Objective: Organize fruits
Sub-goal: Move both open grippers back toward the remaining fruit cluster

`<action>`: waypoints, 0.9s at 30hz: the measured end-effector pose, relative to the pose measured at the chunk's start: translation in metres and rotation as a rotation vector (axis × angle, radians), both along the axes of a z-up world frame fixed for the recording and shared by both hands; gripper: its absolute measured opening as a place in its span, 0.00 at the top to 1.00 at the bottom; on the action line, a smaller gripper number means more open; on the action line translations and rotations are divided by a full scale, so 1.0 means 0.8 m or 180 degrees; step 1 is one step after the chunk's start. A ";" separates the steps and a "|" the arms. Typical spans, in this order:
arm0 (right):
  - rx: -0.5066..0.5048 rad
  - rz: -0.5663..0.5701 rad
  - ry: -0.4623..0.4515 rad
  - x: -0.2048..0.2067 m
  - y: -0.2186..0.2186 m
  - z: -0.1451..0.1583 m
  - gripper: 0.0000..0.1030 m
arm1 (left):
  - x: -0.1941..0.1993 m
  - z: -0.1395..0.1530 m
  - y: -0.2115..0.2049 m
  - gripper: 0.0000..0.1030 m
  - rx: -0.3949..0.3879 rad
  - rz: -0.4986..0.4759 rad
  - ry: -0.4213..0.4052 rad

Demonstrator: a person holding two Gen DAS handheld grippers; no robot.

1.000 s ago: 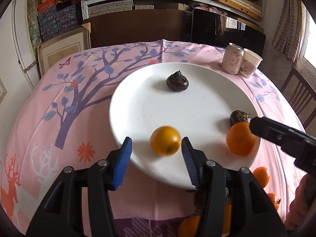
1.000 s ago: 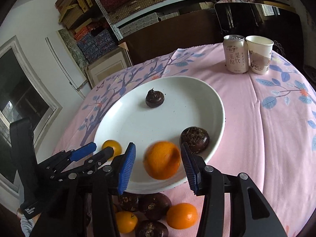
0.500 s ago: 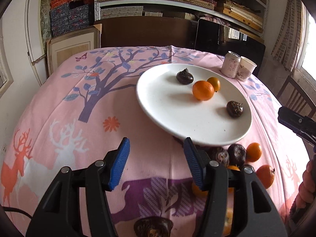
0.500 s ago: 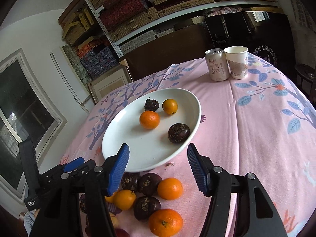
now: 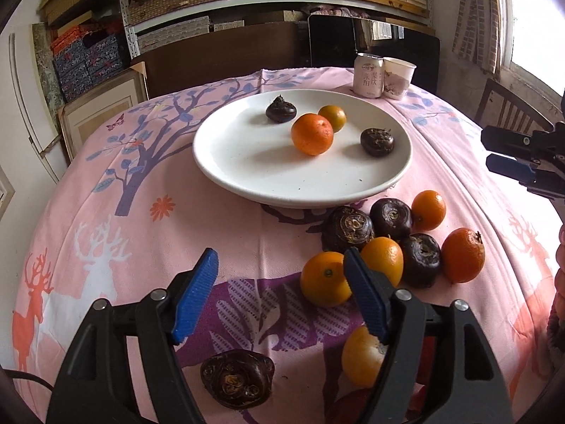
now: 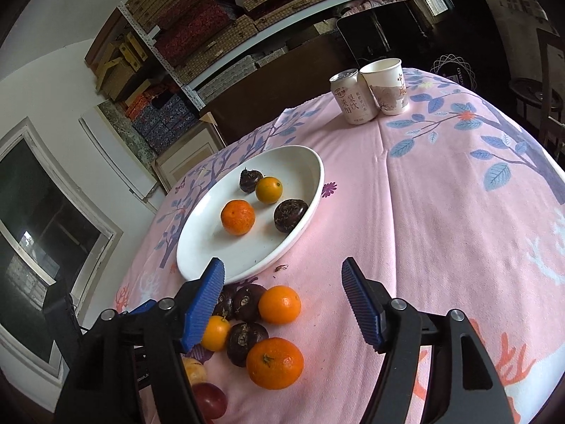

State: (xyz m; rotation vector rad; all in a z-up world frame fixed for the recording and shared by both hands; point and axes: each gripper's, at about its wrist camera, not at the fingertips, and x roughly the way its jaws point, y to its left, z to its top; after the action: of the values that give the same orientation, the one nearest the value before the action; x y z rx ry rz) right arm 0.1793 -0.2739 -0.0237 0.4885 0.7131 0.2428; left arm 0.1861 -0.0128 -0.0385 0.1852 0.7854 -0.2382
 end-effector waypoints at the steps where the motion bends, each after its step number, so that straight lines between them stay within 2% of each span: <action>1: -0.0010 0.0004 -0.0004 -0.001 0.000 0.000 0.32 | 0.001 0.000 0.002 0.26 0.0010 0.0019 -0.0002; 3: -0.0024 0.0003 -0.0004 0.000 -0.001 0.000 0.32 | 0.003 0.004 0.010 0.26 0.0104 0.0161 -0.0082; 5: -0.0014 -0.0006 0.0000 0.001 -0.002 0.000 0.31 | 0.014 0.004 0.030 0.27 0.0094 0.0396 -0.0040; 7: -0.0009 -0.0010 -0.0005 0.000 -0.003 0.000 0.31 | 0.025 0.002 0.056 0.28 -0.0092 0.0587 0.0105; 9: -0.0008 0.0001 -0.0014 0.000 -0.002 0.000 0.31 | 0.024 0.007 0.073 0.28 -0.0294 0.0647 0.0111; 12: -0.0017 0.0012 -0.0025 -0.001 -0.002 0.001 0.31 | 0.011 0.015 0.068 0.28 -0.0349 0.0509 -0.0001; 16: -0.0016 0.0007 -0.0007 -0.002 0.000 0.001 0.31 | 0.009 0.001 0.044 0.27 -0.0038 0.0398 0.0034; 19: -0.0029 0.0015 -0.0003 -0.003 0.001 0.001 0.31 | 0.005 0.000 0.033 0.27 -0.0035 0.0256 -0.0003; 27: -0.0062 0.0024 -0.0003 -0.004 0.005 0.002 0.31 | -0.009 -0.016 -0.017 0.33 0.0288 -0.0272 -0.0007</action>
State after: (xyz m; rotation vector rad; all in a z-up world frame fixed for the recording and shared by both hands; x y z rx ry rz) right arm 0.1765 -0.2701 -0.0222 0.4672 0.7159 0.2431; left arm 0.1793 -0.0267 -0.0510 0.3048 0.7875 -0.2833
